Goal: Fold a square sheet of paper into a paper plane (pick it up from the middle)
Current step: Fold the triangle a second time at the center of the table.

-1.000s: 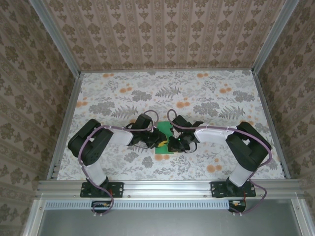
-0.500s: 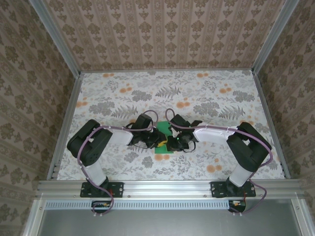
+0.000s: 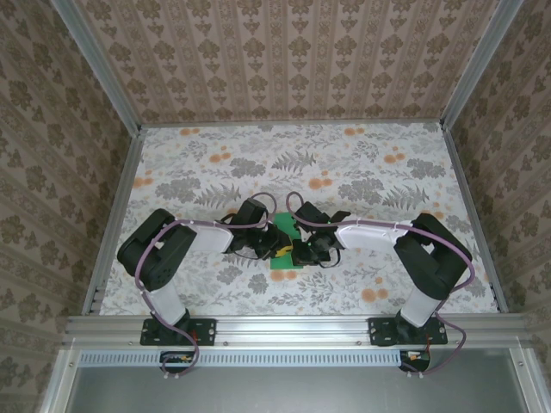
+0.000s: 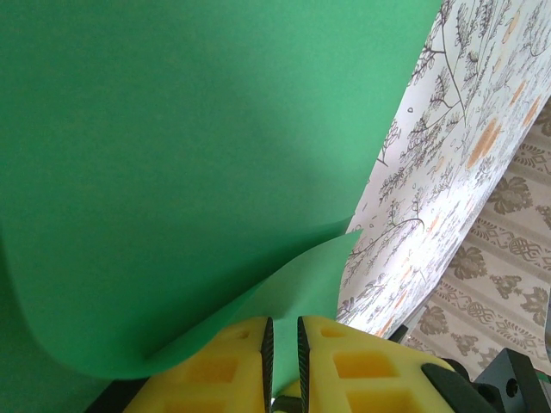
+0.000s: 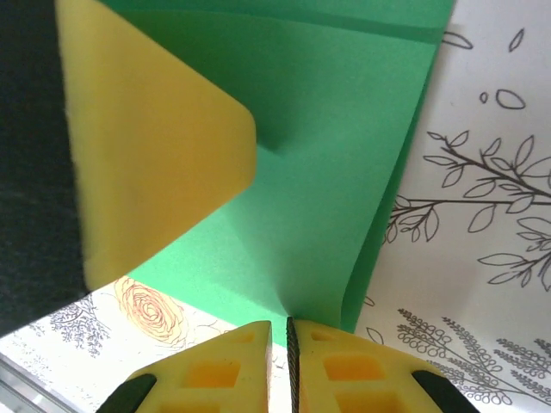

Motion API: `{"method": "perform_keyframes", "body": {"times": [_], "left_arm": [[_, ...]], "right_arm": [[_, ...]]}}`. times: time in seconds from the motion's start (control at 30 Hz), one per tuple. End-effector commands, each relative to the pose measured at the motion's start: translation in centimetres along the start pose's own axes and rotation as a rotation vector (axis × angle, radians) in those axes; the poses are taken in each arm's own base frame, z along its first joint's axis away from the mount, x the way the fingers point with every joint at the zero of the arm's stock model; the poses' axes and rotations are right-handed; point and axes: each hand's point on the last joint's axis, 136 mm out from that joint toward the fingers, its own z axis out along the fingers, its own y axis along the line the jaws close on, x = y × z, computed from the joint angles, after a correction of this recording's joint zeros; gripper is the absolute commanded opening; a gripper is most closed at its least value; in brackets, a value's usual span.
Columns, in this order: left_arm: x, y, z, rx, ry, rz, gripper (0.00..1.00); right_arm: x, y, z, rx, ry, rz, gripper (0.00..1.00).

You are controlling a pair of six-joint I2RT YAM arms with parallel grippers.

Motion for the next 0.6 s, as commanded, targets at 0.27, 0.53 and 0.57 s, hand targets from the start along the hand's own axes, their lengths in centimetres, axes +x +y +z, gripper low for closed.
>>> {"method": "perform_keyframes", "body": {"times": [0.27, 0.53, 0.57], "left_arm": [[0.3, 4.6, -0.1, -0.161, -0.023, -0.12, 0.2], [0.2, 4.8, -0.1, -0.17, -0.025, -0.127, 0.2], [0.3, 4.8, -0.1, -0.171, -0.024, -0.127, 0.2]], "right_arm": [[0.5, -2.0, 0.3, 0.104, 0.017, 0.002, 0.15], [0.4, -1.8, -0.3, 0.099, 0.0, 0.001, 0.14], [0.2, -1.4, -0.6, 0.084, -0.011, -0.004, 0.15]]}}
